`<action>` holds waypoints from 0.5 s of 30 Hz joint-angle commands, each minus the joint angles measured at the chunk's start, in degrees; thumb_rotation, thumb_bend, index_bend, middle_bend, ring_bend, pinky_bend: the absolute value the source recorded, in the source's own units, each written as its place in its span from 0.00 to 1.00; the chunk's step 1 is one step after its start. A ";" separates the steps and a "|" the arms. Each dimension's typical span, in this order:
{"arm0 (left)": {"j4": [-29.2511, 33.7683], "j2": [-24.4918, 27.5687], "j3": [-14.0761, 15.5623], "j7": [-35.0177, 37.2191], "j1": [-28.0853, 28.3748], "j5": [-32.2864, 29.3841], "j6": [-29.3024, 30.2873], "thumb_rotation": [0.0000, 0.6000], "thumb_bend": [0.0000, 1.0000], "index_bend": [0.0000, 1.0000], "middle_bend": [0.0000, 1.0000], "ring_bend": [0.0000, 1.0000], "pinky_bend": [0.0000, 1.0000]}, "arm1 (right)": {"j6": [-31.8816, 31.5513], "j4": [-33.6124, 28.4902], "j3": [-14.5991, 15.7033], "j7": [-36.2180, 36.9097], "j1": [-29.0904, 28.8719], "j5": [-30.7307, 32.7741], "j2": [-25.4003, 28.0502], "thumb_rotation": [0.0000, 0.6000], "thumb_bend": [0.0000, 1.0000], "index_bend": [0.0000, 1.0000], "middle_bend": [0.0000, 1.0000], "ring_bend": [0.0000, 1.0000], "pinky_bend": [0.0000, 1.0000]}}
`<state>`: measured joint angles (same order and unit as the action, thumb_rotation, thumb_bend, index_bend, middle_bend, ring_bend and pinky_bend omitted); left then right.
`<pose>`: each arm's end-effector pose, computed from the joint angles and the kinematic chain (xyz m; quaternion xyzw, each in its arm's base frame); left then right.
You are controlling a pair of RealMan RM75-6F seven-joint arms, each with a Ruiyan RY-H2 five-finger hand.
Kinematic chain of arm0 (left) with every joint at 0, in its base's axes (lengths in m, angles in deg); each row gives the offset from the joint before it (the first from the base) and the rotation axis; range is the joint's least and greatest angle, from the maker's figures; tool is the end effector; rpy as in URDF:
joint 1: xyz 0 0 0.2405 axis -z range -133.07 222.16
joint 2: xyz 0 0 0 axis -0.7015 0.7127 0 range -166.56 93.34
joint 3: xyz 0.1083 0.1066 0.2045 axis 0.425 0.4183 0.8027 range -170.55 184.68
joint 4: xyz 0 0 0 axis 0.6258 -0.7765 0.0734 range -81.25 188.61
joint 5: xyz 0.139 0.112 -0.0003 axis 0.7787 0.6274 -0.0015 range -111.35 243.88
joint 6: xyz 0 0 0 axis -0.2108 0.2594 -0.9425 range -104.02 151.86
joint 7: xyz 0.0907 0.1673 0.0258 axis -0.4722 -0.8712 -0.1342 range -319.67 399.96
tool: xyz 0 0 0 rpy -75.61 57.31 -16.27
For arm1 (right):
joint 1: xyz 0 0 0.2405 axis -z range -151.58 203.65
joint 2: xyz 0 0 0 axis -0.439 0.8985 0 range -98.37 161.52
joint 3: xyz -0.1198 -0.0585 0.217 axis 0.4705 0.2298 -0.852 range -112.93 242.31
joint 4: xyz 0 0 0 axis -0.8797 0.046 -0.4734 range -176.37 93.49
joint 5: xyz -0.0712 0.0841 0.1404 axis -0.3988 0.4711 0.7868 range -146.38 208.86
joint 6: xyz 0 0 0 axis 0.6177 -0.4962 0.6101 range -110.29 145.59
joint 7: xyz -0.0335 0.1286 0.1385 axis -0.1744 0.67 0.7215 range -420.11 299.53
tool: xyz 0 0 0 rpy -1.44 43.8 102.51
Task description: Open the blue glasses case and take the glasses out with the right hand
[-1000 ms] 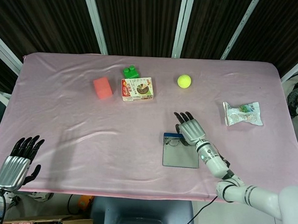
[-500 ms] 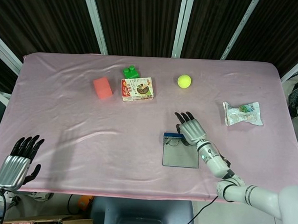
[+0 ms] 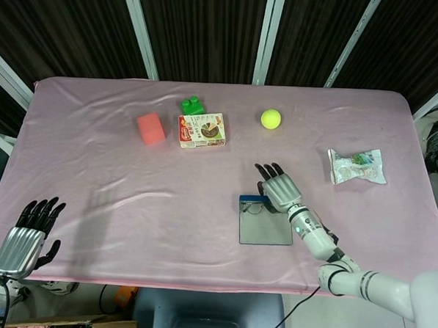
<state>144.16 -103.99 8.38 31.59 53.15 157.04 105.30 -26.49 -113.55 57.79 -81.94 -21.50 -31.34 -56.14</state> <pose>-0.2814 0.2297 0.1416 -0.6816 -0.3433 -0.3450 0.5464 -0.1722 -0.4127 -0.0086 0.8020 -0.3147 0.2569 0.4379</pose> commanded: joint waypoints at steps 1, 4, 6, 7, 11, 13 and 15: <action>0.02 0.05 0.06 0.08 -0.04 0.13 0.10 1.00 0.40 0.00 0.00 0.00 0.00 | -0.22 -0.44 -0.10 -0.18 -0.01 0.12 0.16 1.00 0.52 0.63 0.03 0.00 0.00; 0.01 0.10 0.12 0.15 -0.08 0.21 0.17 1.00 0.40 0.00 0.00 0.00 0.00 | -1.19 -0.69 -0.52 0.37 0.07 -0.41 -0.08 1.00 0.52 0.64 0.04 0.00 0.00; 0.00 0.08 0.15 0.17 -0.09 0.26 0.19 1.00 0.40 0.00 0.00 0.00 0.00 | -2.84 -0.38 -0.91 1.38 0.31 -1.76 -0.69 1.00 0.52 0.65 0.05 0.00 0.00; -0.01 0.06 0.16 0.16 -0.09 0.26 0.18 1.00 0.40 0.00 0.00 0.00 0.00 | -3.87 -0.13 -1.08 1.95 0.49 -2.57 -1.11 1.00 0.52 0.65 0.06 0.00 0.00; -0.08 -0.02 0.17 0.03 -0.05 0.23 0.06 1.00 0.40 0.00 0.00 0.00 0.00 | -10.38 3.25 -0.83 4.65 1.59 -8.61 -4.36 1.00 0.52 0.65 0.08 0.00 0.00; -0.11 -0.03 0.17 0.00 -0.02 0.20 0.00 1.00 0.40 0.00 0.00 0.00 0.00 | -13.75 6.03 -0.15 5.67 2.14 -11.88 -6.31 1.00 0.52 0.66 0.08 0.00 0.00; -0.13 -0.06 0.17 -0.05 0.00 0.18 -0.05 1.00 0.40 0.00 0.00 0.00 0.00 | -17.43 9.97 0.68 7.19 2.78 -15.29 -8.85 1.00 0.52 0.66 0.08 0.00 0.00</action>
<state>144.03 -104.05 8.55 31.53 53.14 157.22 105.24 -39.02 -108.41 57.42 -77.14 -19.85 -41.95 -61.44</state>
